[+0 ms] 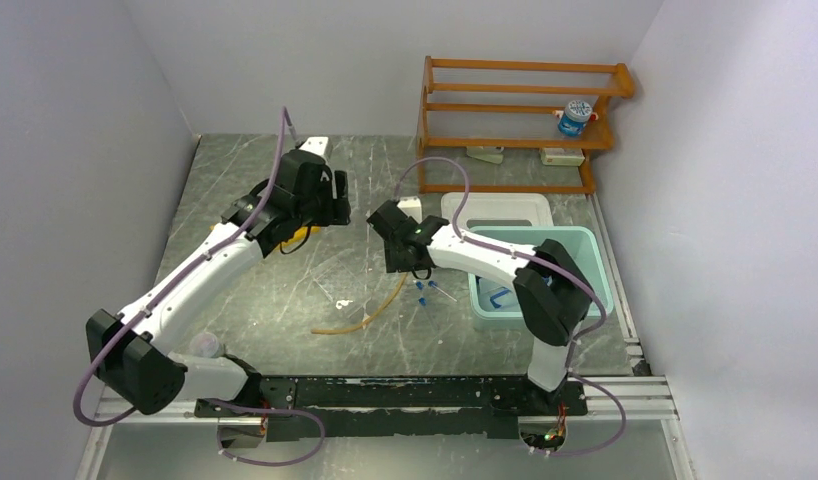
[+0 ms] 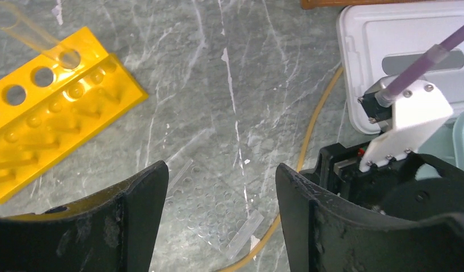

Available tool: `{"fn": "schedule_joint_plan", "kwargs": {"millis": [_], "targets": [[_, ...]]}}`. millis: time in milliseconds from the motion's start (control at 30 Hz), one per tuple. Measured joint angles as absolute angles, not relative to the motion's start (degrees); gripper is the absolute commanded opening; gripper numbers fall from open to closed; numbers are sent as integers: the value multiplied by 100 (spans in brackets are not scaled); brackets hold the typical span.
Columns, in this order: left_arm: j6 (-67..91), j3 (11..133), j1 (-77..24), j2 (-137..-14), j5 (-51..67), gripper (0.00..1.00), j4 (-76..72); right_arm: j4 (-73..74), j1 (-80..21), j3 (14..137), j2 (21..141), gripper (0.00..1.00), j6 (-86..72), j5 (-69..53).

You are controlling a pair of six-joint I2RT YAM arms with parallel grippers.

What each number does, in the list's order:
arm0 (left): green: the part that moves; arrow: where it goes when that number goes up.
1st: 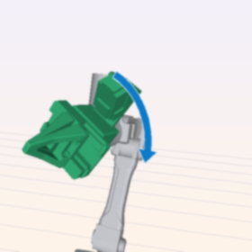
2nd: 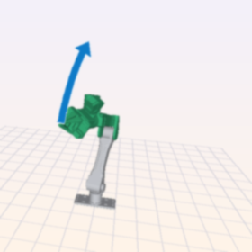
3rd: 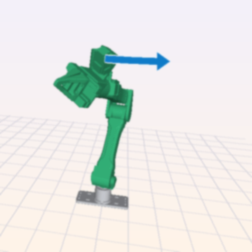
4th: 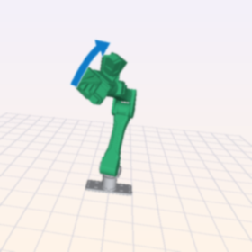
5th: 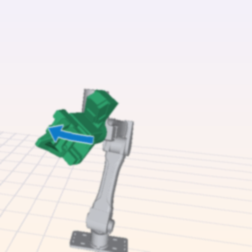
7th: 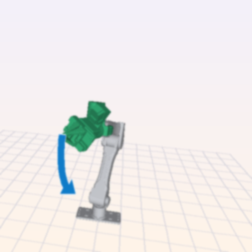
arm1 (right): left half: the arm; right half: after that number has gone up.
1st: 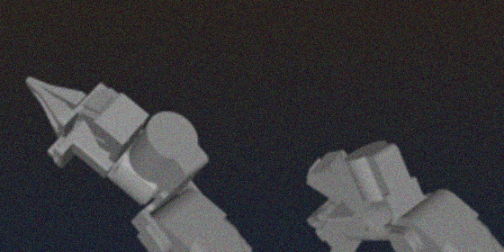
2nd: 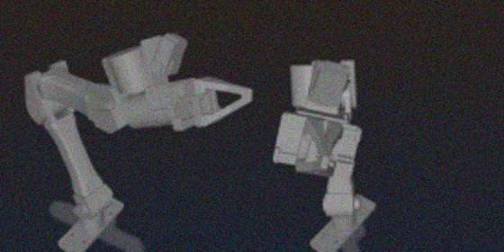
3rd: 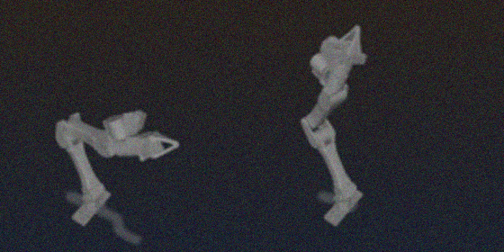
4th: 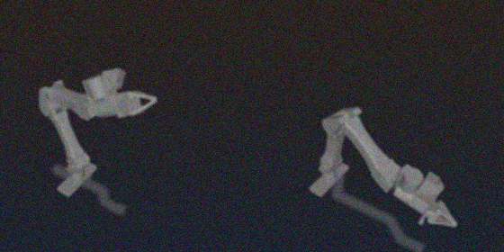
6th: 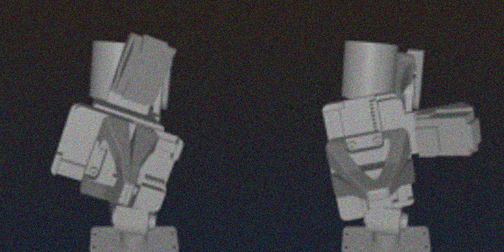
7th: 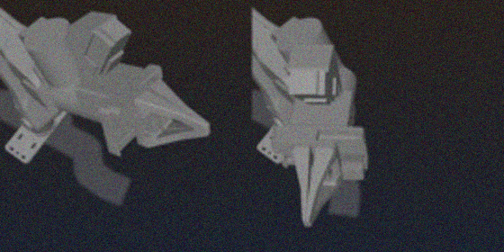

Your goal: Organize the chemistry lab equipment

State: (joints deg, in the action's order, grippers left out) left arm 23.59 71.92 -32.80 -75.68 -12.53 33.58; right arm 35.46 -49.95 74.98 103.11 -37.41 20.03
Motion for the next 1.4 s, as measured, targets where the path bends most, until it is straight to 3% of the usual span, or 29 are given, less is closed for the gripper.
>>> {"fn": "schedule_joint_plan", "kwargs": {"millis": [433, 700, 967, 1400], "targets": [[2569, 7146, -3280, -7242, -1651, 74, 3667, 3328, -4993, 7585, 11236, 33, -3957, 1977], [2580, 7107, -3280, -7096, -1702, 75, 3752, 3535, -5002, 7944, 11515, 0, -4174, 2244], [2580, 7041, -3280, -6976, -1743, 75, 3791, 3618, -5009, 8068, 11402, 0, -4198, 2246], [2578, 6965, -3280, -6849, -1791, 75, 3798, 3553, -4851, 9260, 9546, 0, -3844, 2324]]}}
